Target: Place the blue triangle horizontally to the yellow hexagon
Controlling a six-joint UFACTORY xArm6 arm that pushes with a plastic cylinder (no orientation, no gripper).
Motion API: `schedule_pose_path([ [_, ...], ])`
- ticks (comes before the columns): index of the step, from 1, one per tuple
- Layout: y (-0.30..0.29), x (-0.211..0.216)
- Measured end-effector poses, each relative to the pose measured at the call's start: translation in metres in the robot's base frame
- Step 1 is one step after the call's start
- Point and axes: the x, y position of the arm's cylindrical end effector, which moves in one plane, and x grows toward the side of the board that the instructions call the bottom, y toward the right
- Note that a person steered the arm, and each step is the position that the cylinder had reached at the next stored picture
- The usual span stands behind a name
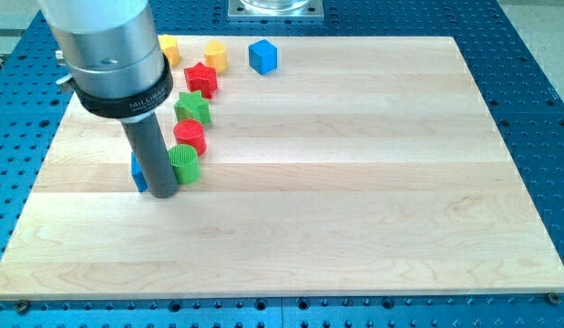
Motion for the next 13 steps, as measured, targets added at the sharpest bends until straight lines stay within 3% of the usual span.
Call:
schedule_pose_path([
  [1, -0.016, -0.001],
  [2, -0.031, -0.036],
  [4, -0.055, -0.044],
  [5, -0.069, -0.102],
  [6, -0.071, -0.111],
  [8, -0.071, -0.191],
  [9, -0.078, -0.181],
  [10, -0.078, -0.210],
  [13, -0.084, -0.224],
])
